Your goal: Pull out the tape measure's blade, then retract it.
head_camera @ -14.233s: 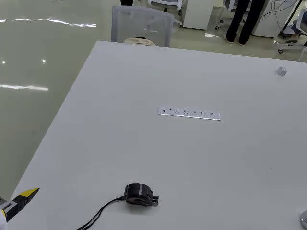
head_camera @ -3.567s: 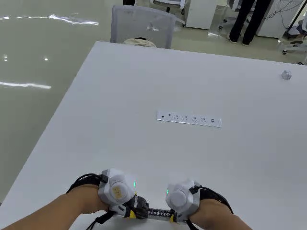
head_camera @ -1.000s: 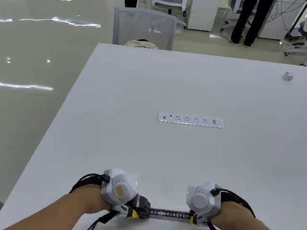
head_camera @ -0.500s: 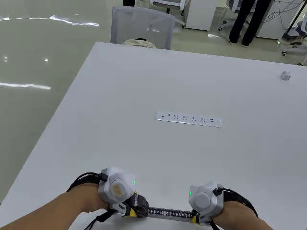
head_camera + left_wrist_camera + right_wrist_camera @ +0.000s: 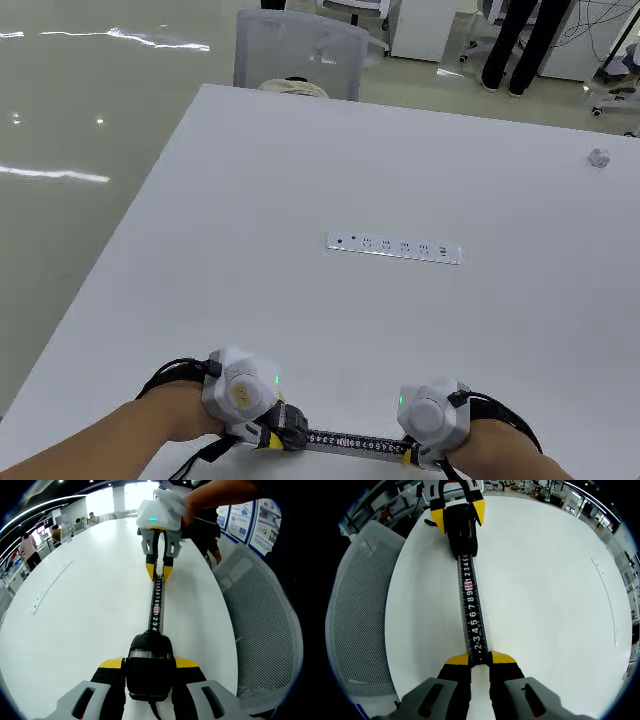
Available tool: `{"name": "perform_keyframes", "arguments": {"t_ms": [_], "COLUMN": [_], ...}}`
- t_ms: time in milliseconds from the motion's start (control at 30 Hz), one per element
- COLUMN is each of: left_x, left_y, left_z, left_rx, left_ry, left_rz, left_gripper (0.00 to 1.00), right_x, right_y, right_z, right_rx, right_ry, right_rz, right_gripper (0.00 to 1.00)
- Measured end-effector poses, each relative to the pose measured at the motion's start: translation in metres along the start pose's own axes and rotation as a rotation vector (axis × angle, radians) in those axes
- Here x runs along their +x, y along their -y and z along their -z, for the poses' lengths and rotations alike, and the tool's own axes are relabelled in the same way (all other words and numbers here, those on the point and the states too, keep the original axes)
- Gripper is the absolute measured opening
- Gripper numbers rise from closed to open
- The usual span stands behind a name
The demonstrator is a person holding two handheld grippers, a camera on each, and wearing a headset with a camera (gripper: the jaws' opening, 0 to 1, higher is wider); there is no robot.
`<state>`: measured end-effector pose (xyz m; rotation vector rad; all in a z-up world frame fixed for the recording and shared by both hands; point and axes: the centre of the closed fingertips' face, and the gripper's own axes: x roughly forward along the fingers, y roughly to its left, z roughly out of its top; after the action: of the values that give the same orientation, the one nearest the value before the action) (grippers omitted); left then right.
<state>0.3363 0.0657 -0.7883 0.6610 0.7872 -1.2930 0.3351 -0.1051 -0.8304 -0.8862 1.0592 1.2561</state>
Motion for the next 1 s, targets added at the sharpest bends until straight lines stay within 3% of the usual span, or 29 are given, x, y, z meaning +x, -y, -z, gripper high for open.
{"name": "perform_keyframes", "arguments": {"t_ms": [1000], "left_x": [-0.001], "left_y": [0.000], "left_z": [-0.001], "left_rx": [-0.009], "left_ry": [0.014], "left_rz": [0.007], "left_gripper": [0.32], "right_x": [-0.005], "right_y": [0.002], "right_z": [0.015], "right_rx": [0.012], "right_ry": [-0.024], "right_rz": [0.003], "right_gripper": [0.12]}}
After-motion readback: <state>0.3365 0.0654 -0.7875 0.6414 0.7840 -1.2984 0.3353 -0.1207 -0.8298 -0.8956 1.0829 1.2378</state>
